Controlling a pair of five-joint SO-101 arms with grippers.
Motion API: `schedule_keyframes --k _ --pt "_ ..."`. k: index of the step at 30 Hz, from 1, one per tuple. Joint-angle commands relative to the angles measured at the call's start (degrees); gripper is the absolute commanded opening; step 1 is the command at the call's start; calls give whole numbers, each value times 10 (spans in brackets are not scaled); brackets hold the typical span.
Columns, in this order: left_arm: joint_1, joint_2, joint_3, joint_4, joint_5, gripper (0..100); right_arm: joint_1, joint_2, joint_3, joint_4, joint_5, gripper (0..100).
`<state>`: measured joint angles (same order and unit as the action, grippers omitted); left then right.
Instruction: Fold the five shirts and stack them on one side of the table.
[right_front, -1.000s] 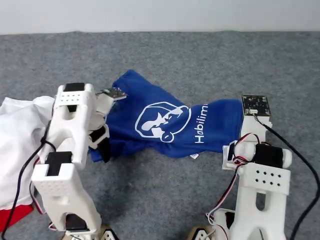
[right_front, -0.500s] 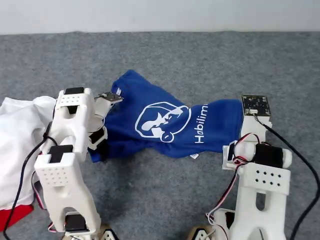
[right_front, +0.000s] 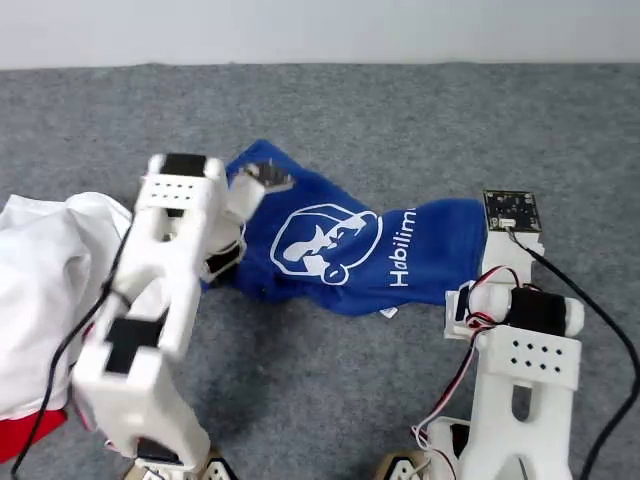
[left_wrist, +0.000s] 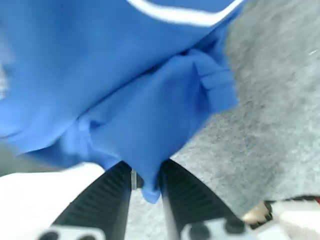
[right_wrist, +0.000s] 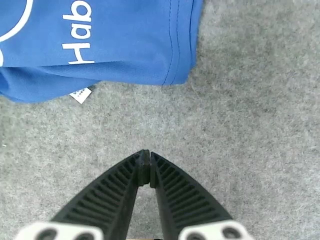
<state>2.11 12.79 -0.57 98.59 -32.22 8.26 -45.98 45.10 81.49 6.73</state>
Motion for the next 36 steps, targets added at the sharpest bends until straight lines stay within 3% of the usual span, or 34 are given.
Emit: schedule_keyframes --k 1,10,15,21,29,36 --pt "3 -171 -2 20 14 13 5 2 -29 -23 11 8" --pt "-86 -391 15 20 14 13 3 3 -28 -49 169 8" --pt "-150 -437 98 20 12 13 -15 3 -18 -72 185 8" --pt "-160 -484 210 18 13 13 -109 35 41 -164 185 8" --pt "-160 -524 274 18 13 13 -153 272 19 -349 185 8" --pt "-160 -575 279 18 18 13 -149 528 -192 -378 185 8"
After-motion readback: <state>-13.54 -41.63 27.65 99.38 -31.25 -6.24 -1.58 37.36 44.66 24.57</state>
